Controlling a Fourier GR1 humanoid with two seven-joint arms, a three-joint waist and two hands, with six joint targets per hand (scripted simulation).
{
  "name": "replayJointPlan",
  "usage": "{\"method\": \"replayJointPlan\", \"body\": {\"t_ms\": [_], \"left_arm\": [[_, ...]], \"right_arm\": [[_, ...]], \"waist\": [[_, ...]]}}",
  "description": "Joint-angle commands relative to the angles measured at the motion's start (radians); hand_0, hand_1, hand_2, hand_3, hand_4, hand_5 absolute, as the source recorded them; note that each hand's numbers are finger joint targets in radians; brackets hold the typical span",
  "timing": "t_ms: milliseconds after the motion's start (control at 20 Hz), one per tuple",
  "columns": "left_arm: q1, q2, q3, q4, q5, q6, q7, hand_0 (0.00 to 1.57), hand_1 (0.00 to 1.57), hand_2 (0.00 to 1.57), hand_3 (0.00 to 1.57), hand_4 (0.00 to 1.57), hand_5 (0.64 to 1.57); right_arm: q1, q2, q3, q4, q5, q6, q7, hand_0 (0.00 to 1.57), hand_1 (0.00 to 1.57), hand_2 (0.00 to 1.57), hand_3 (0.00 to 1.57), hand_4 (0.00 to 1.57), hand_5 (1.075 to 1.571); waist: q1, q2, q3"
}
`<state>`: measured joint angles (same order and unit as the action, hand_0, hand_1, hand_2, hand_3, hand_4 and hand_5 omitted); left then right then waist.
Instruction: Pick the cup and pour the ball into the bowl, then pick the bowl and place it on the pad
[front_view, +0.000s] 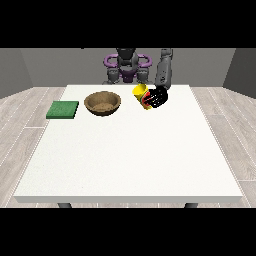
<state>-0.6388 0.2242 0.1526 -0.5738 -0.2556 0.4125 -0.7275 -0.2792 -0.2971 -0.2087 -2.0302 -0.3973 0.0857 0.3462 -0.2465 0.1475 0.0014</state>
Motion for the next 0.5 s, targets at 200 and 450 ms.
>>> {"method": "replayJointPlan", "body": {"t_ms": [200,450], "left_arm": [[-0.171,0.018,-0.148,0.070,-0.269,0.274,0.312,1.43,1.43,1.57,1.57,1.01,1.558],[-0.226,-0.029,-0.180,0.097,-0.335,0.306,0.417,1.43,1.43,1.57,1.57,1.01,1.558]], "right_arm": [[-0.052,-0.019,0.000,0.085,-0.016,0.037,-0.011,0.00,0.00,0.00,0.00,0.28,1.560],[0.003,0.021,0.009,0.078,0.017,0.047,-0.082,0.00,0.00,0.00,0.00,0.33,1.564]], "waist": [[-0.028,-0.009,0.0002],[-0.032,-0.004,-0.0010]]}}
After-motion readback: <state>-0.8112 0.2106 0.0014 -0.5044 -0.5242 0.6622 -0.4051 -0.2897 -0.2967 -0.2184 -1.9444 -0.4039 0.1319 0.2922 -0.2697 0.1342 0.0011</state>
